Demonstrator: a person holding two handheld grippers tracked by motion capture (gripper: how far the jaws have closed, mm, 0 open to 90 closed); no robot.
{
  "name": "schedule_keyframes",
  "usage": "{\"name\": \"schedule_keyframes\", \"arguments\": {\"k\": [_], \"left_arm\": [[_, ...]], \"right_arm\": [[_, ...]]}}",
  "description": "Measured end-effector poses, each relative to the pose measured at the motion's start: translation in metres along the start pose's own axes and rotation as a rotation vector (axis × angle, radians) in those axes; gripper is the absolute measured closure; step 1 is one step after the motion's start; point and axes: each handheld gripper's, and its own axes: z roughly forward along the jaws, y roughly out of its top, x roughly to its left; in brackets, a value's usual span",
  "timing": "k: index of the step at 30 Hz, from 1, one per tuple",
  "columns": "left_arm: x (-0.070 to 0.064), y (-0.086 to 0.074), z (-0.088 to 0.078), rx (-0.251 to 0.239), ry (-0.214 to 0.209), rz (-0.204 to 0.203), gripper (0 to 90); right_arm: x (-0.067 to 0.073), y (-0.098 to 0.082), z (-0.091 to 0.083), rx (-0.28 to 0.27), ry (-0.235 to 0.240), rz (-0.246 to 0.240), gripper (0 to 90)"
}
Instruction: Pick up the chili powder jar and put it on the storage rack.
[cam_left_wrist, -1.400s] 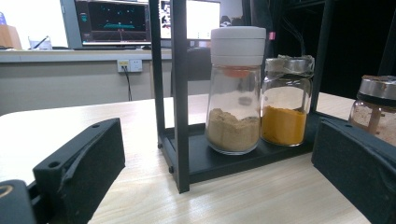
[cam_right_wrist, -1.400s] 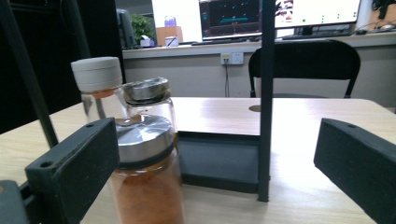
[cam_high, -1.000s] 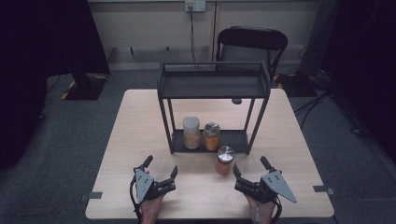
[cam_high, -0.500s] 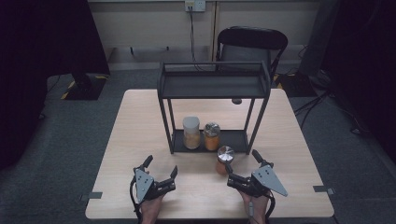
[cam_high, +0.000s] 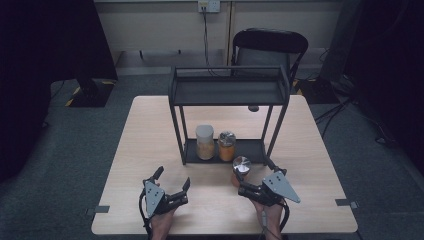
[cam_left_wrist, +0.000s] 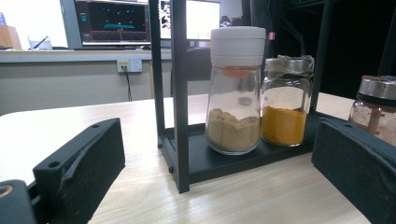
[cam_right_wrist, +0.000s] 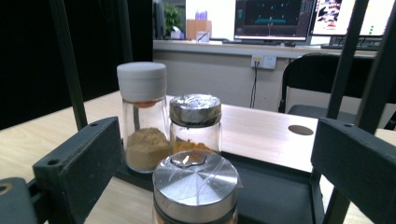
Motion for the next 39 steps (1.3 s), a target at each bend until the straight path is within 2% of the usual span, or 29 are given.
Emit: {"name": "schedule_keyframes", "arguments": {"k": [5, 10, 14, 19, 22, 27, 39], "left_arm": [[0.000, 0.000, 0.000, 0.000, 0.000, 0.000, 2.0], [0.000, 0.000, 0.000, 0.000, 0.000, 0.000, 2.1], [0.000, 0.000, 0.000, 0.000, 0.000, 0.000, 2.0], [0.000, 0.000, 0.000, 0.000, 0.000, 0.000, 2.0], [0.000, 0.000, 0.000, 0.000, -0.001, 0.001, 2.1], [0.000, 0.000, 0.000, 0.000, -0.001, 0.001, 2.0], [0.000, 0.000, 0.000, 0.000, -0.002, 0.000, 2.0]], "right_arm": [[0.004, -0.002, 0.007, 0.001, -0.005, -0.021, 0.9], [0.005, -0.002, 0.016, 0.014, 0.003, -0.008, 1.9], [0.002, -0.003, 0.024, 0.028, 0.043, 0.010, 3.5], [0.000, -0.012, 0.027, 0.005, 0.071, 0.010, 6.9], [-0.001, -0.015, 0.029, 0.005, 0.075, 0.006, 9.9], [0.001, -0.020, 0.030, 0.006, 0.054, -0.010, 11.7], [-0.004, -0.030, 0.032, 0.034, 0.051, 0.015, 17.3]]}}
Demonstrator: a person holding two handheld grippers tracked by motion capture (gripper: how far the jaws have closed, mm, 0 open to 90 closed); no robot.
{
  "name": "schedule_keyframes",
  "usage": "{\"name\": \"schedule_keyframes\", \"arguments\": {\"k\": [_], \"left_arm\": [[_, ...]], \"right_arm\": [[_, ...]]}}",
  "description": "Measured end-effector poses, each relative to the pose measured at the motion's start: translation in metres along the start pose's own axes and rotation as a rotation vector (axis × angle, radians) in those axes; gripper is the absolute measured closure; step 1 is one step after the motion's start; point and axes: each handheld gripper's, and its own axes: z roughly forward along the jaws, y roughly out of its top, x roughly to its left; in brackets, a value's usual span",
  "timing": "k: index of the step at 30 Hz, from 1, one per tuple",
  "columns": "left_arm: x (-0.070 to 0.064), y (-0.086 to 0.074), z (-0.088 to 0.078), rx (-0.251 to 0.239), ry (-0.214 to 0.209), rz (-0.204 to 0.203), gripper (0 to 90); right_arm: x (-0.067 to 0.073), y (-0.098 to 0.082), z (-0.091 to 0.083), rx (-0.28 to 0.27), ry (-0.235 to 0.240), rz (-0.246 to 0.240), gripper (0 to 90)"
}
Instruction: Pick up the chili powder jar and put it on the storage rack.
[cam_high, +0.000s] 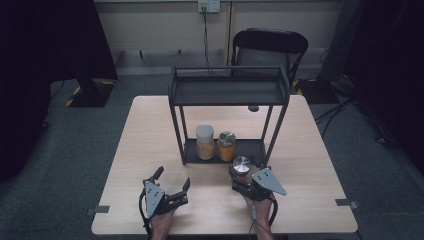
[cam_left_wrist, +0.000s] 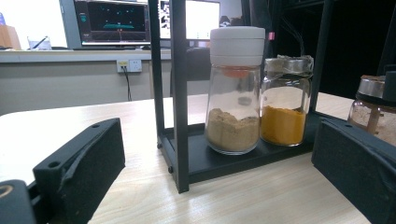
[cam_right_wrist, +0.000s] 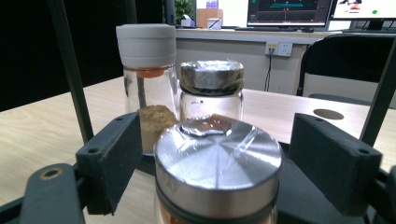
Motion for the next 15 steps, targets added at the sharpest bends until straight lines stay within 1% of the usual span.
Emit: {"name": "schedule_keyframes", "arguments": {"k": [4, 6, 8, 10, 11, 15], "left_arm": [[0.0001, 0.0001, 0.0000, 0.000, 0.000, 0.000, 2.0], [0.0001, 0.0000, 0.0000, 0.000, 0.000, 0.000, 2.0], [0.0001, 0.0000, 0.0000, 0.000, 0.000, 0.000, 2.0], [0.0001, 0.0000, 0.0000, 0.000, 0.000, 0.000, 2.0], [0.0000, 0.0000, 0.0000, 0.000, 0.000, 0.000, 2.1], [0.0001, 0.0000, 0.0000, 0.000, 0.000, 0.000, 2.0]], "right_arm": [[-0.0012, -0.0004, 0.0001, -0.006, 0.002, 0.008, 18.0], [-0.0006, 0.0006, 0.0010, 0.003, -0.003, 0.011, 19.0], [-0.0029, 0.0005, 0.0013, 0.007, 0.006, 0.019, 20.5], [-0.0028, 0.0008, 0.0014, 0.012, 0.006, 0.012, 23.5], [-0.0039, 0.0011, 0.0017, 0.017, 0.014, 0.011, 24.5], [-0.0044, 0.0021, 0.0025, 0.028, 0.018, 0.007, 27.2]]}}
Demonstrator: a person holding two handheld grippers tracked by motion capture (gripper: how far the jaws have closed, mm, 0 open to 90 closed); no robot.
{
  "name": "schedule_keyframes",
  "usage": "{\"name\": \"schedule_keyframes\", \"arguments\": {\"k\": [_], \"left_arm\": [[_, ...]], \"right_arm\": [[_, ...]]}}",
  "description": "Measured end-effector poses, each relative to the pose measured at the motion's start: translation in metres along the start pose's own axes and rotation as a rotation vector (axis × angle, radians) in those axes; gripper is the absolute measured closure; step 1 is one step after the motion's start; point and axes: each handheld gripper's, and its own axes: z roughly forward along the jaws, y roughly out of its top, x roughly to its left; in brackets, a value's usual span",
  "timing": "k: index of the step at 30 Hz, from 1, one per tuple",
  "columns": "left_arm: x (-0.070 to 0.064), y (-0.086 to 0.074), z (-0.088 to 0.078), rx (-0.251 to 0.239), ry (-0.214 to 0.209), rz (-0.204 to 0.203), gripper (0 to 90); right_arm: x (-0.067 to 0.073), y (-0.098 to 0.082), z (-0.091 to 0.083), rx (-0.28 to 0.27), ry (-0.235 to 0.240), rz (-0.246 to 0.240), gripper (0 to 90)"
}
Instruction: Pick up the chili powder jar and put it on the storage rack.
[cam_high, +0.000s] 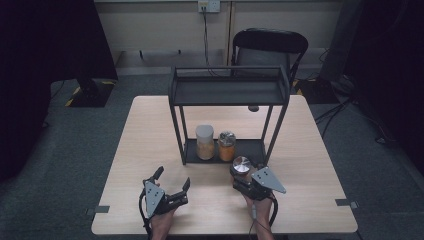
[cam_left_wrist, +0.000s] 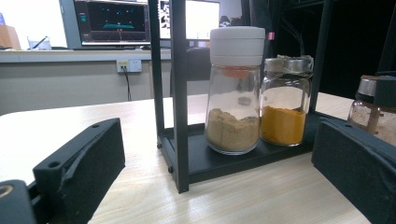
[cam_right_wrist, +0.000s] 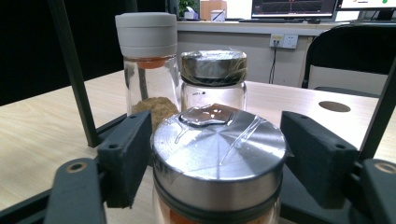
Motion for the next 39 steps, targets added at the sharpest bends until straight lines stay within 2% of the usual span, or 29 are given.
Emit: {"name": "schedule_keyframes", "arguments": {"k": [8, 39], "left_arm": [[0.0000, 0.0000, 0.0000, 0.000, 0.000, 0.000, 2.0], [0.0000, 0.0000, 0.0000, 0.000, 0.000, 0.000, 2.0]], "right_arm": [[-0.0023, 0.0017, 0.0011, 0.020, 0.010, 0.004, 34.0], [0.0009, 0.0063, 0.0008, 0.037, -0.003, 0.016, 34.8]]}}
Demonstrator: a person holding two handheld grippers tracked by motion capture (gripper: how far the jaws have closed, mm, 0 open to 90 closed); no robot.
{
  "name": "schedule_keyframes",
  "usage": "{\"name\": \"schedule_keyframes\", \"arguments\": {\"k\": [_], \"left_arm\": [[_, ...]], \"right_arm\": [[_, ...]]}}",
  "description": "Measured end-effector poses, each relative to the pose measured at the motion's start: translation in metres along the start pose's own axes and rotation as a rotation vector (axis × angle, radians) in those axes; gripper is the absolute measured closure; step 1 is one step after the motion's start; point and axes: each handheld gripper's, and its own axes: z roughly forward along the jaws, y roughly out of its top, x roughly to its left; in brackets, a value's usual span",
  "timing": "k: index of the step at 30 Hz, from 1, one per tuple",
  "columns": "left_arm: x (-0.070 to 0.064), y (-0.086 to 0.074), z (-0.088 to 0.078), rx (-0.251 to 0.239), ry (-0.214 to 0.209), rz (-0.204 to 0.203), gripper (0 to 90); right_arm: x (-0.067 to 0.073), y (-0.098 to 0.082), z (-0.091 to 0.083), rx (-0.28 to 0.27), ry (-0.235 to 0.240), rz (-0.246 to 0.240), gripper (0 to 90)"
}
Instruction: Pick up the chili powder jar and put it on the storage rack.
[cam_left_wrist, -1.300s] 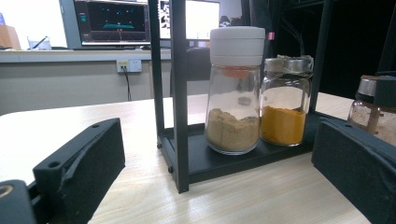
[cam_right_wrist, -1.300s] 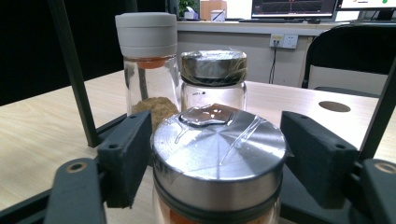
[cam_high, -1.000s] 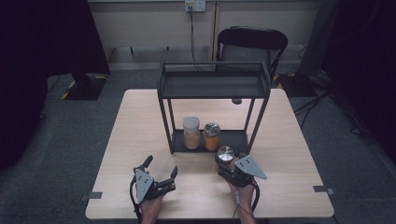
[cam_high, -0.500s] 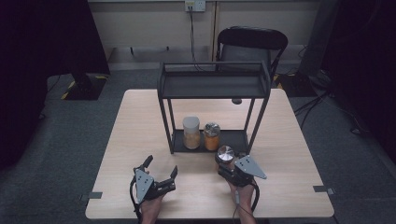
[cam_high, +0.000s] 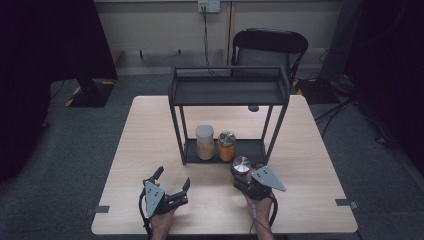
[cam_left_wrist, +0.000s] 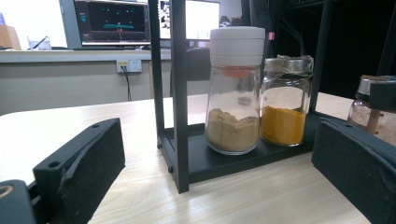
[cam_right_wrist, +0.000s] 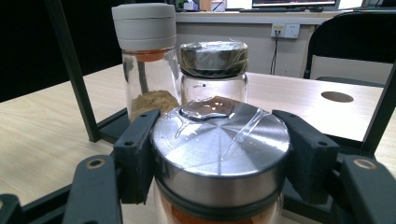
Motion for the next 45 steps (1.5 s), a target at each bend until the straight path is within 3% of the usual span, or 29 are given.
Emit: {"name": "schedule_keyframes", "arguments": {"k": [24, 30, 45], "left_arm": [[0.000, 0.000, 0.000, 0.000, 0.000, 0.000, 2.0], [0.000, 0.000, 0.000, 0.000, -0.001, 0.000, 2.1], [0.000, 0.000, 0.000, 0.000, -0.002, 0.000, 2.0]], "right_arm": [[0.001, 0.014, -0.002, 0.005, 0.013, -0.014, 34.9], [0.003, 0.020, -0.002, 0.019, -0.003, -0.018, 34.8], [-0.006, 0.035, -0.002, 0.012, -0.004, -0.042, 34.9]]}}
